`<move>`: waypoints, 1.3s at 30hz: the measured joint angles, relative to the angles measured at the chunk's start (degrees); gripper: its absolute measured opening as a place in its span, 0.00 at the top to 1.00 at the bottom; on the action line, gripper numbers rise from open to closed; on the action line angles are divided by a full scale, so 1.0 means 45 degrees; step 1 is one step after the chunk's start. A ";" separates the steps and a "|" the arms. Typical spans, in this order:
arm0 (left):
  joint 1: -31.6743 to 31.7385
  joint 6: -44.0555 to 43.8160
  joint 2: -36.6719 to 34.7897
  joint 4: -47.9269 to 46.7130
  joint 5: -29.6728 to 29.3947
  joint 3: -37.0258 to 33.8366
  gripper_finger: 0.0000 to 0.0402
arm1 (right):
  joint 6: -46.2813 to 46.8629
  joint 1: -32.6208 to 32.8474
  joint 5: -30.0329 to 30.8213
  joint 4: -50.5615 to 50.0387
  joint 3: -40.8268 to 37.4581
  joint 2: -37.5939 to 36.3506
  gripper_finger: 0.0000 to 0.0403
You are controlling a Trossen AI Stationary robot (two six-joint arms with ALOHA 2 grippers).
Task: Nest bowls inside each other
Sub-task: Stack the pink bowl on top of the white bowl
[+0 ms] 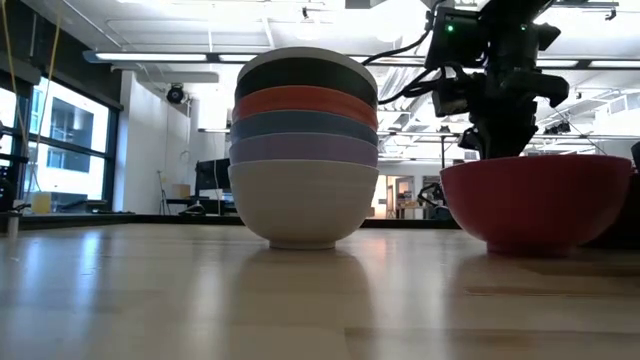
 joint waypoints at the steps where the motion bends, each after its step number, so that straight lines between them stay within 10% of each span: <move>1: 0.0000 0.0001 0.0000 0.0000 0.0005 0.0000 0.54 | 0.0003 -0.0018 0.0079 -0.0005 0.0012 0.0000 0.99; 13: 0.0000 0.0051 0.0000 -0.0204 0.0005 0.0000 0.54 | -0.0329 -0.1024 -0.0285 -0.0885 0.0953 0.0000 1.00; 30: -0.0004 0.0347 -0.0019 -0.0831 -0.0024 0.0000 0.54 | -0.0903 -0.1646 -0.0188 -0.5347 0.7613 0.1031 1.00; 39: -0.0002 -0.0168 0.0455 -0.2725 -0.5148 0.0000 0.54 | -0.1725 -0.1635 -0.0188 -0.8272 1.2307 0.4129 1.00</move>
